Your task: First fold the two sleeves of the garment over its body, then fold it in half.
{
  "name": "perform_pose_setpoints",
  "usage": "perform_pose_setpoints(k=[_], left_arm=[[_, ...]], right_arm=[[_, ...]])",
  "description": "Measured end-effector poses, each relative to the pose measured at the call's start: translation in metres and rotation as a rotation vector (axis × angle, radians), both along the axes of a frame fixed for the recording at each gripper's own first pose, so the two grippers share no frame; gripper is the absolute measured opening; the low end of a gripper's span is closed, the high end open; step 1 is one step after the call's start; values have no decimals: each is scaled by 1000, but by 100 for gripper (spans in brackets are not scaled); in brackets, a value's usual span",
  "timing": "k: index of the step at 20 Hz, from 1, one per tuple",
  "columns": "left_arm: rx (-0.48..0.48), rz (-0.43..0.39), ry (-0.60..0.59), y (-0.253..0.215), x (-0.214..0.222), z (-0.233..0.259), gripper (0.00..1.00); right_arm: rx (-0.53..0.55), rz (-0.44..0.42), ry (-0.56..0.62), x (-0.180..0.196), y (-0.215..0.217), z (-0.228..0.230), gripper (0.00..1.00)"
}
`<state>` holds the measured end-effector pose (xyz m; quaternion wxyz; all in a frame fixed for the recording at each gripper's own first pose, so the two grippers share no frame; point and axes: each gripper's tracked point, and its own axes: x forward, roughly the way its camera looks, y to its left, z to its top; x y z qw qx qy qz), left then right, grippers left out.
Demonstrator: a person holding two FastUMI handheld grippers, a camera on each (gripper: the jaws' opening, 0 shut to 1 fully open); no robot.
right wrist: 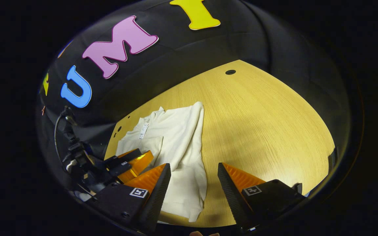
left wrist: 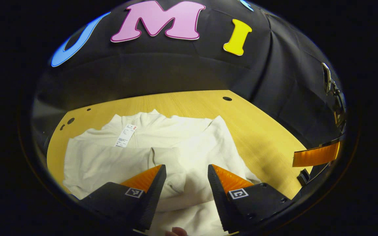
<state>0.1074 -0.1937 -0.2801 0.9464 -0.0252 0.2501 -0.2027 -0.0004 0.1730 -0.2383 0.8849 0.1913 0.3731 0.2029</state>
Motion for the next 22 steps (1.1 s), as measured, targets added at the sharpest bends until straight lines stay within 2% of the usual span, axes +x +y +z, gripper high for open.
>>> perform_pose_setpoints(k=[4, 9, 16, 22], left_arm=[[-24, 36, 31, 41, -35, -2, 79], [-20, 101, 52, 113, -82, -14, 79], [3, 248, 115, 216, -131, -51, 79], [0, 339, 202, 264, -151, -83, 79]], right_arm=[[-93, 55, -2, -25, 7, -16, 89], [-189, 112, 18, -74, 23, -49, 89], [-251, 98, 67, -116, 36, -73, 89], [-302, 43, 126, -131, 40, -95, 89]])
